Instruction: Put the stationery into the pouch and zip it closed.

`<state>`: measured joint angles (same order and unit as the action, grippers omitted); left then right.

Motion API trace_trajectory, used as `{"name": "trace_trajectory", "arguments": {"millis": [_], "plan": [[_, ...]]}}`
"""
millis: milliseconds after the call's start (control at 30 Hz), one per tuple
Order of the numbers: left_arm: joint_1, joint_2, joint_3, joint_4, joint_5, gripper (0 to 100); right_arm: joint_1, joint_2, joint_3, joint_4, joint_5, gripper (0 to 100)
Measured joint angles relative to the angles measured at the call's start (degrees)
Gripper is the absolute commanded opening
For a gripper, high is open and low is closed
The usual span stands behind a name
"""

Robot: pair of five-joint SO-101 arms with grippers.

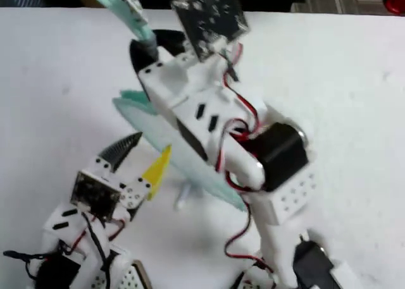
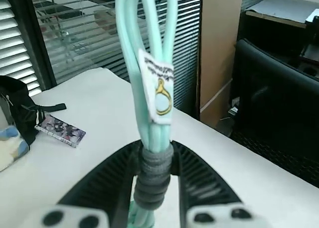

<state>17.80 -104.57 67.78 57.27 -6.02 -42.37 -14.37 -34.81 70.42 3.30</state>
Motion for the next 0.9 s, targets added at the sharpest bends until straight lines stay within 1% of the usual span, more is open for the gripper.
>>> {"name": "trace_trajectory", "arguments": {"millis": [133,233,333,400,500,567,733,833,900], "plan": [[0.26,0.00,-1.05,1.23,6.33,28,-1.93,3.34,-5.71,0.00,0.00,2.1],[-0.79,0.00,-1.05,1.32,7.21,28,-2.73,5.10,-7.12,0.00,0.00,2.1],[-4.13,0.00,-1.05,1.14,7.56,28,-2.29,5.54,-7.65,0.00,0.00,2.1],[-5.71,0.00,-1.05,1.14,7.56,26,-2.20,5.54,-9.76,0.00,0.00,2.1],[-6.33,0.00,-1.05,1.14,7.56,23,-1.49,5.36,-13.27,0.00,0.00,2.1],[-7.47,0.00,-1.05,1.14,7.56,23,-0.70,5.36,-14.42,-0.44,0.00,2.1],[-14.59,0.00,-1.05,-0.35,7.56,23,3.78,5.36,-11.96,-3.78,0.00,2.1],[-14.95,0.00,-0.97,-1.23,8.44,22,6.24,5.45,-7.12,-6.24,0.00,2.1],[-14.68,0.00,0.09,-3.25,8.97,22,6.95,5.54,-4.31,-6.68,0.00,2.1]]}}
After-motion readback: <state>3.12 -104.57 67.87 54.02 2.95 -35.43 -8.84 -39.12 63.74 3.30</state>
